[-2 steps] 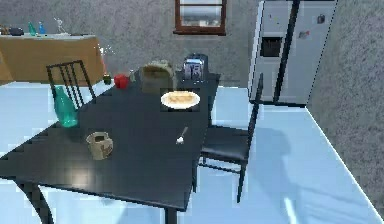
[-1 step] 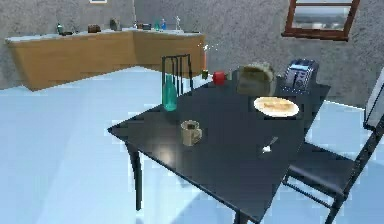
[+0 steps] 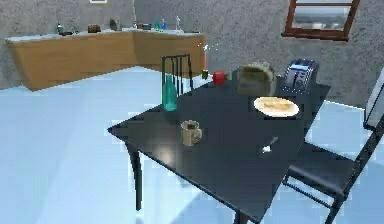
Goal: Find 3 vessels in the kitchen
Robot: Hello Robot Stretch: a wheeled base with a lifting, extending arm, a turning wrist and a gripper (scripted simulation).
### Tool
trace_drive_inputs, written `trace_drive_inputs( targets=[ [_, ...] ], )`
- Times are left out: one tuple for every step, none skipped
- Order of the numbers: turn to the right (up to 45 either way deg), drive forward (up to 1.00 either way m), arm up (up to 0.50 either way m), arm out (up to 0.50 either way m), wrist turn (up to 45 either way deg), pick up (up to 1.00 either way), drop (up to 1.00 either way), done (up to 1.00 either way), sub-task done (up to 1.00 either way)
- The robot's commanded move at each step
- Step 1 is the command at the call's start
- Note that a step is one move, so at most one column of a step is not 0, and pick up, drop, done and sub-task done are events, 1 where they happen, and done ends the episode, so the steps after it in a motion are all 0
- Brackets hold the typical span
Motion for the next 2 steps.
trace_drive_inputs(
  targets=[
    [-45.0,0.0,0.0,0.0,0.0,0.0,0.0,0.0,0.0],
    [-3.0,0.0,0.0,0.0,0.0,0.0,0.0,0.0,0.0]
  ],
)
